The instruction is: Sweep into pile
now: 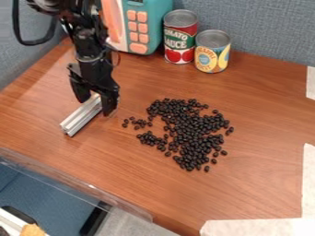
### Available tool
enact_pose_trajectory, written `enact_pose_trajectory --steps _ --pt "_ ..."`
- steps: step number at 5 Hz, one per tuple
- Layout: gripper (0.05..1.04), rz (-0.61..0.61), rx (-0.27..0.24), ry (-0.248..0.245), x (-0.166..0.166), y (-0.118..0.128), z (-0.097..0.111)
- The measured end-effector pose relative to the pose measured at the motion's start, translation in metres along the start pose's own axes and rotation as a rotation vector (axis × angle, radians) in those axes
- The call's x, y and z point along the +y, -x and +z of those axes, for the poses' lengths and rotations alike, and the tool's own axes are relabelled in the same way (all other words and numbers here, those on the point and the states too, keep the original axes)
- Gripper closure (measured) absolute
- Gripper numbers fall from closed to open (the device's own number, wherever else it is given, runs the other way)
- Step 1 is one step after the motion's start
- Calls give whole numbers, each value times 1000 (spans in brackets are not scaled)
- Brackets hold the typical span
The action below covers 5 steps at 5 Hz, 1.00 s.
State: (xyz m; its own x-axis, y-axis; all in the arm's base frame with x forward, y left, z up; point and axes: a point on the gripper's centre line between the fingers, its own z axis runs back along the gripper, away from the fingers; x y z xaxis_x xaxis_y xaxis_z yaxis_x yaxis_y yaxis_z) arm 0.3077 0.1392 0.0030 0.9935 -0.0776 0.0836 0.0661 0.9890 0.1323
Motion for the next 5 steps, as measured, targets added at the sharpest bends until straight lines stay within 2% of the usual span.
enact_pose_trajectory --steps 2,3,5 --pt "700 14 0 -4 0 0 0" --pt "716 24 5 0 -3 0 -1" --pt "716 116 31 83 -30 -3 1"
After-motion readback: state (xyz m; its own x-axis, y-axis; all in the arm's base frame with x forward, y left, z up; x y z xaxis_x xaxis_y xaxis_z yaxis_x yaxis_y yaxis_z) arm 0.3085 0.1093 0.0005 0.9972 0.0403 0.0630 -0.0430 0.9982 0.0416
